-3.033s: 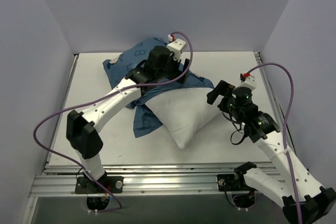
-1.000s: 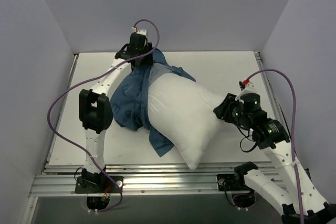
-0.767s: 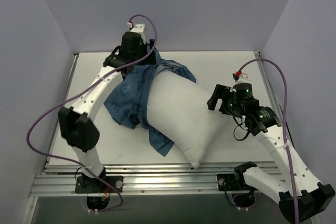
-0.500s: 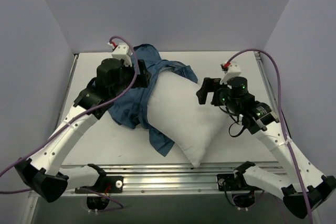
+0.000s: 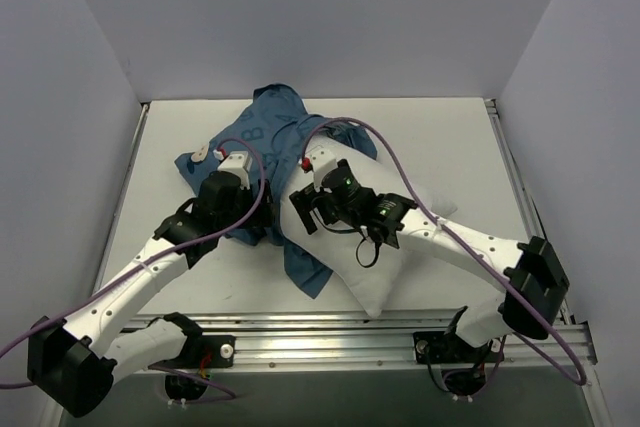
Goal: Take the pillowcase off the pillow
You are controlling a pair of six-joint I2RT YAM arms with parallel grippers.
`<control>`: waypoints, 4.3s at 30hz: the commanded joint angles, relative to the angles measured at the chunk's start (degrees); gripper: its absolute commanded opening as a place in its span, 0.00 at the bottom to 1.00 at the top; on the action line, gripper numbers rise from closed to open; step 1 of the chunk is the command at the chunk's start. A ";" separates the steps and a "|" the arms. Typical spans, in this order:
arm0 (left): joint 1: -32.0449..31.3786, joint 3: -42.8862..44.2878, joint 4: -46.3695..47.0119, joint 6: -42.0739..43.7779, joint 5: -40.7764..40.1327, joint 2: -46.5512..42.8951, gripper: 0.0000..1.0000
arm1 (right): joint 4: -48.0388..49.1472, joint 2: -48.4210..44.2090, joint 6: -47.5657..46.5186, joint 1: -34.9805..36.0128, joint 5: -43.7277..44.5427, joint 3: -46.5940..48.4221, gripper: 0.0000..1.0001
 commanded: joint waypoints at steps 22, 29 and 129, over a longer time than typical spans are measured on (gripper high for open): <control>0.41 -0.70 20.44 -4.01 -8.05 13.18 0.64 | 4.90 6.55 1.29 -0.02 5.34 -6.73 0.00; 1.46 2.29 18.34 -3.13 -15.24 16.53 0.02 | 0.44 -0.12 2.52 -0.28 6.75 -7.26 0.00; 21.86 54.27 1.98 5.05 -1.91 51.47 0.54 | -21.74 -17.10 9.30 -13.64 -0.83 -0.76 0.00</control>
